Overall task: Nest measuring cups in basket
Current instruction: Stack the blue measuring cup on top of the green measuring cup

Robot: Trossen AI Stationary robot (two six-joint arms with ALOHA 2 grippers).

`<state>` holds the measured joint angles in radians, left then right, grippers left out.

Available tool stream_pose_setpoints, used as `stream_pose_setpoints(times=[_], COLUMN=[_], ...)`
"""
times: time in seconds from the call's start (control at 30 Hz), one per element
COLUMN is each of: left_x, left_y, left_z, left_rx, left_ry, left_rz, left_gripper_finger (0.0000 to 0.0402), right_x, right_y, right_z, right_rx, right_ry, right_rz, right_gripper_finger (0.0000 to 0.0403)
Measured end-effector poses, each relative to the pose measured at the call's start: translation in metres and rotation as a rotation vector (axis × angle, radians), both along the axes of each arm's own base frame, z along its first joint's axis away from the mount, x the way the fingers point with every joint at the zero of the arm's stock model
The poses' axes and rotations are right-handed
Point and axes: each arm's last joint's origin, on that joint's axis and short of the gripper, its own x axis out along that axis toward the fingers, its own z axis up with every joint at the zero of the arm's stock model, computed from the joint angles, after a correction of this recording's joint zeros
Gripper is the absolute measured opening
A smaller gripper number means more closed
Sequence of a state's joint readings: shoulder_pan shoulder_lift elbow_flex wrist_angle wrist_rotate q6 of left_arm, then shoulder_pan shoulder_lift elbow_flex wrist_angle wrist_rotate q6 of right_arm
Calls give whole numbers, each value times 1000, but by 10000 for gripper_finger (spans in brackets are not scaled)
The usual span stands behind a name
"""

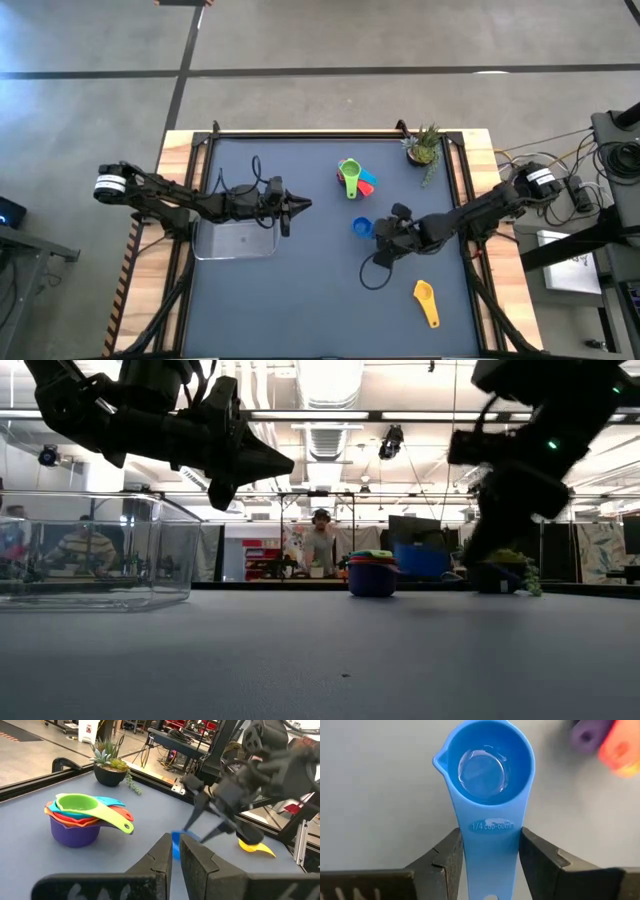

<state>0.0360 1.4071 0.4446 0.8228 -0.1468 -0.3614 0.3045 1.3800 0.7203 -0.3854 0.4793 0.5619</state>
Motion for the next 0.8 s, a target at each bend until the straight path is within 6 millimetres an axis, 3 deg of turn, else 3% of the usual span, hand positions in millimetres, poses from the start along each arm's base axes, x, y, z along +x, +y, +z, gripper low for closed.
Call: stream_pose_setpoints(times=[0.2, 0.43, 0.63, 0.8], left_x=[0, 0, 0, 0], left_y=[0, 0, 0, 0], left_z=[0, 0, 0, 0], left_rx=[0, 0, 5, 6], left_ry=[2, -5, -4, -2], left_rz=[0, 0, 0, 0], left_gripper_finger=[17, 17, 17, 17], right_x=[1, 1, 1, 6], right_y=[-28, -90, -140, -158], right_z=[31, 61, 57, 42], right_rx=[-57, -67, 93, 113], right_ry=[-143, -298, -343, -301], right_rz=[-86, -219, -242, -258], right_gripper_finger=[163, 157, 165, 169])
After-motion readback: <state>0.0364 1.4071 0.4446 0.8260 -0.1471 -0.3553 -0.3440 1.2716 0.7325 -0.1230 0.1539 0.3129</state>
